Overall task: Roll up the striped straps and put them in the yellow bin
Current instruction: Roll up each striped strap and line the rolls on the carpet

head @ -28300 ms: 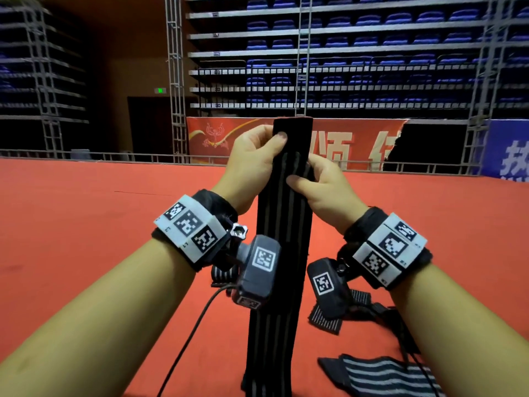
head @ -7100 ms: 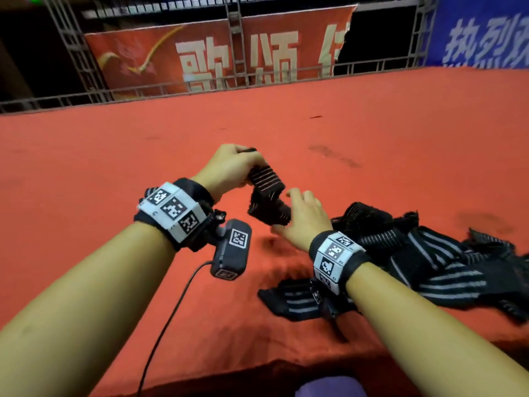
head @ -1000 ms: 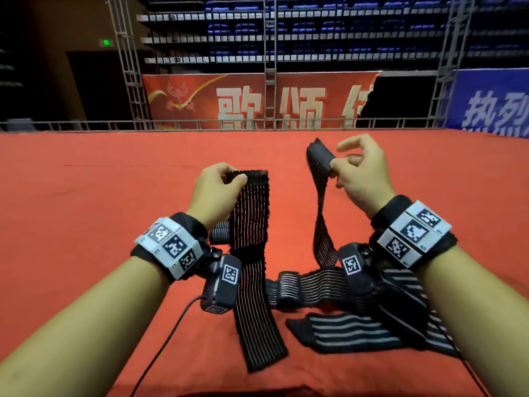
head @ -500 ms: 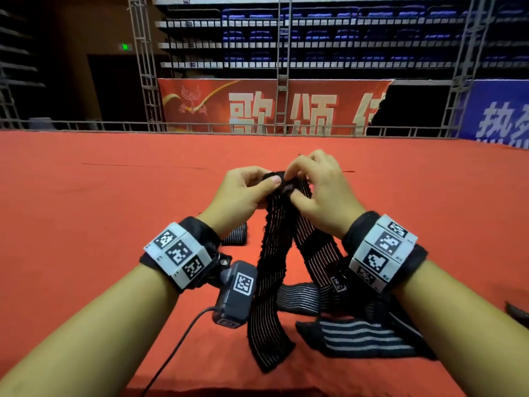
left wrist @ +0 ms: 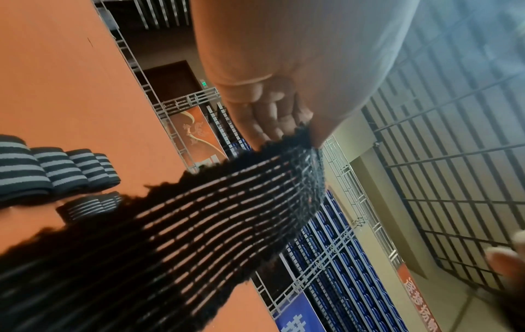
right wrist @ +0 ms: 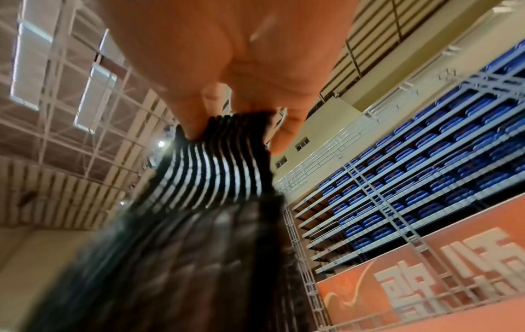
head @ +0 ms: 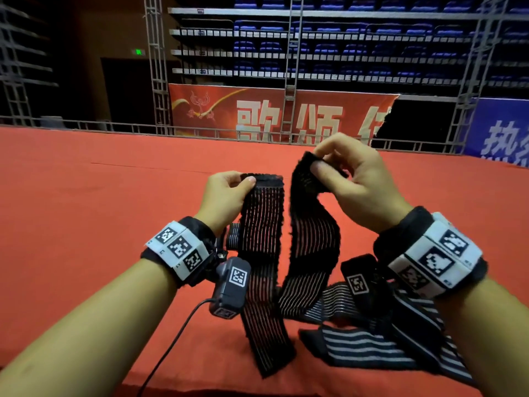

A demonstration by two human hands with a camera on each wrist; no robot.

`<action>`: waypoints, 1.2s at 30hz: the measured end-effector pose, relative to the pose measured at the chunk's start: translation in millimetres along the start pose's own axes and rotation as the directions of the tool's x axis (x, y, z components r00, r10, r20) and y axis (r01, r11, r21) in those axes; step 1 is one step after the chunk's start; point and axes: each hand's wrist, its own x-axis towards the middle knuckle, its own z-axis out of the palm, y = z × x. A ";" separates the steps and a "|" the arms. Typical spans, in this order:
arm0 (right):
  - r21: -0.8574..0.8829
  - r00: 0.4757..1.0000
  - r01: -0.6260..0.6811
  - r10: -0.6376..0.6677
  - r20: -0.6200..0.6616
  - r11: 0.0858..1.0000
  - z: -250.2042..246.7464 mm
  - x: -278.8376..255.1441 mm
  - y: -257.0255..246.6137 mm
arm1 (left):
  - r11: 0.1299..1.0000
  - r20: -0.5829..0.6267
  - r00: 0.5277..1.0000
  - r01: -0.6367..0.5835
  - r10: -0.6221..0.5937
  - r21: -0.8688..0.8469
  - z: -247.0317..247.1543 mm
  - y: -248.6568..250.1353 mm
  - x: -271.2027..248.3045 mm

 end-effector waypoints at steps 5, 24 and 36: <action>-0.038 0.994 -0.002 0.006 0.108 0.999 14.7 6.0 -14.7 | 0.994 0.090 0.996 0.002 0.008 -0.107 1.0 13.7 -10.2; -0.061 0.995 0.101 -0.100 0.010 0.993 30.0 18.7 -36.3 | 0.975 0.176 0.974 -0.110 0.145 -0.195 -11.0 75.2 -49.8; -0.228 0.994 0.014 -0.038 -0.102 0.973 6.7 8.4 -37.0 | 0.884 0.142 0.877 -0.467 0.458 0.031 6.8 90.9 -65.2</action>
